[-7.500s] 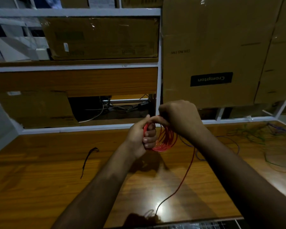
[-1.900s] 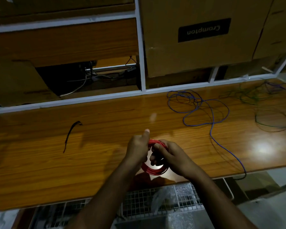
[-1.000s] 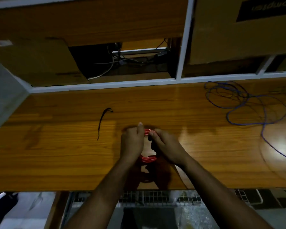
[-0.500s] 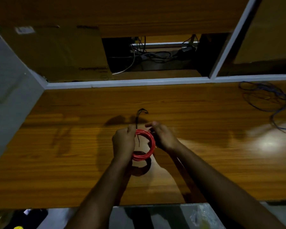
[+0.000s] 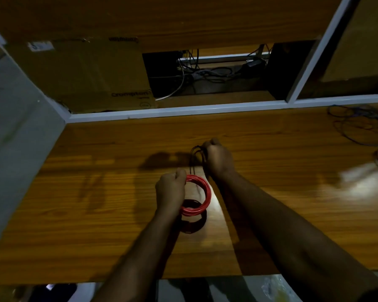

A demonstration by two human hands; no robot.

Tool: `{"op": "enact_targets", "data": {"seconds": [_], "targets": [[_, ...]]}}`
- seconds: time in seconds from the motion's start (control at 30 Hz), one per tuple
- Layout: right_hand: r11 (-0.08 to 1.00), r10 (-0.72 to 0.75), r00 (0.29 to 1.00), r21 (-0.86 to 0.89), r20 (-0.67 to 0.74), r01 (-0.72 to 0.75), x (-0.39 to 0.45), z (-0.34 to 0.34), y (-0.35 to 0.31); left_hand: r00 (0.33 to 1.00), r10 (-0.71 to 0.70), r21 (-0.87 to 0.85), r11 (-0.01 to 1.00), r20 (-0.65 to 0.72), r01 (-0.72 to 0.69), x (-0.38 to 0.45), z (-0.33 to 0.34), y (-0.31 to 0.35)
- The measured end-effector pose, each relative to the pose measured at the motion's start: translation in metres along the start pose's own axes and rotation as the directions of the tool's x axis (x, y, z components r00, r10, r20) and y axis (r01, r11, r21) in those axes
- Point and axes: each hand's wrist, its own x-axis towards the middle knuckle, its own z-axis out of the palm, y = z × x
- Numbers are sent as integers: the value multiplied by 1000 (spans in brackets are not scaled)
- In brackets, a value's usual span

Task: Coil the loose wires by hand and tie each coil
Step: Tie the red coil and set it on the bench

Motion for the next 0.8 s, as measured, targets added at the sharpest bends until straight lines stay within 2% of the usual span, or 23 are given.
{"op": "enact_targets", "data": {"seconds": [0.07, 0.17, 0.27, 0.33, 0.43, 0.5, 0.57, 0.7, 0.8], "targets": [[997, 61, 998, 40, -20, -60, -1, -1, 0, 1000, -13, -20, 1000, 2, 13, -1, 1, -2], [957, 167, 986, 244, -10, -160, -3, -12, 8, 1000, -11, -18, 1000, 4, 11, -2, 0, -4], [899, 193, 981, 399, 8, -180, -12, -27, 12, 1000, -2, -15, 1000, 4, 3, -4, 0, -5], [812, 252, 967, 533, 46, -237, -18, -34, 12, 1000, 0, -19, 1000, 6, 0, -7, 2, -3], [617, 313, 945, 736, 96, -279, -27, -47, 10, 1000, 13, -16, 1000, 12, -12, -10, 5, 0], [582, 328, 939, 761, 102, -286, -35, -60, 15, 999, 29, -24, 999, 19, -29, -12, 7, 4], [653, 324, 941, 697, 97, -297, -44, -75, 26, 997, 60, -36, 998, 37, -59, -17, 11, 10], [862, 234, 972, 457, 23, -219, -63, -105, 68, 981, 134, -97, 988, 141, -121, -33, 36, 27], [913, 249, 967, 322, 46, -250, -79, -129, 103, 957, 189, -130, 978, 220, -163, -54, 63, 42]]}}
